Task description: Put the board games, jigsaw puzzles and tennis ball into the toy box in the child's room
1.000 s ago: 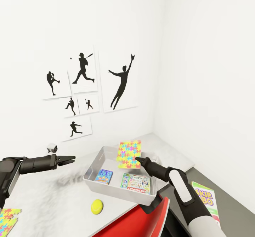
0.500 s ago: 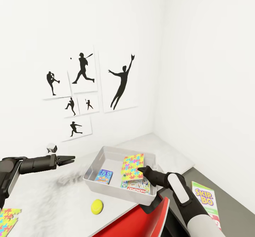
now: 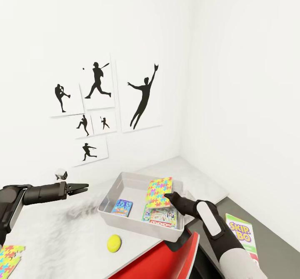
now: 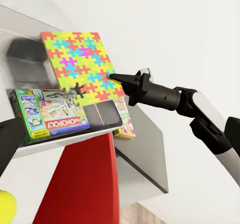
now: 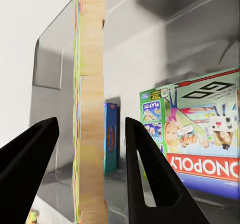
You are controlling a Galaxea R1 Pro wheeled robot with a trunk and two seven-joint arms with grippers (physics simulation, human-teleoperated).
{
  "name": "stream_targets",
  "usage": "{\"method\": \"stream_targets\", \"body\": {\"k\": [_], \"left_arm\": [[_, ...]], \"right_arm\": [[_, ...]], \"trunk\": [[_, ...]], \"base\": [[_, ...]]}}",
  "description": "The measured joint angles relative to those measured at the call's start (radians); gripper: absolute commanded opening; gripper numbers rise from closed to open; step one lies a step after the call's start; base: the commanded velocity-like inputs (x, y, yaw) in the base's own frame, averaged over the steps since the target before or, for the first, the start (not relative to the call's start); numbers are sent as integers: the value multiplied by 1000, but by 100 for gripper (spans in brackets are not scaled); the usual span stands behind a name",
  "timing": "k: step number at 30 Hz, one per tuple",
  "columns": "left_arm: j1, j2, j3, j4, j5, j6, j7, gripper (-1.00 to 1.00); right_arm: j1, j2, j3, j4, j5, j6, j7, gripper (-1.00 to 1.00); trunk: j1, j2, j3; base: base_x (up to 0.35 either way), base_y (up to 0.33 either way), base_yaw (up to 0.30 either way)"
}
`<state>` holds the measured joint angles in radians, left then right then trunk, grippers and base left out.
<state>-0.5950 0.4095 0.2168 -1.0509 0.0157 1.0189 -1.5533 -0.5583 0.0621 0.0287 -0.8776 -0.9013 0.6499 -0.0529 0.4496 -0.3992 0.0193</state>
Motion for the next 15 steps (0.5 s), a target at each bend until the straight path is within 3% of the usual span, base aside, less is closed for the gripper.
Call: {"method": "stream_targets", "body": {"k": [12,15], "left_arm": [[0,0,0,0,0,0,0,100],[0,0,0,0,0,0,0,100]], "right_arm": [[-3,1,6,9,5,-14,-2,-100],[-13,1,6,10,11,-10,-41,-100]], "trunk": [[0,0,0],[0,0,0]], "base": [[0,0,0],[0,0,0]]}}
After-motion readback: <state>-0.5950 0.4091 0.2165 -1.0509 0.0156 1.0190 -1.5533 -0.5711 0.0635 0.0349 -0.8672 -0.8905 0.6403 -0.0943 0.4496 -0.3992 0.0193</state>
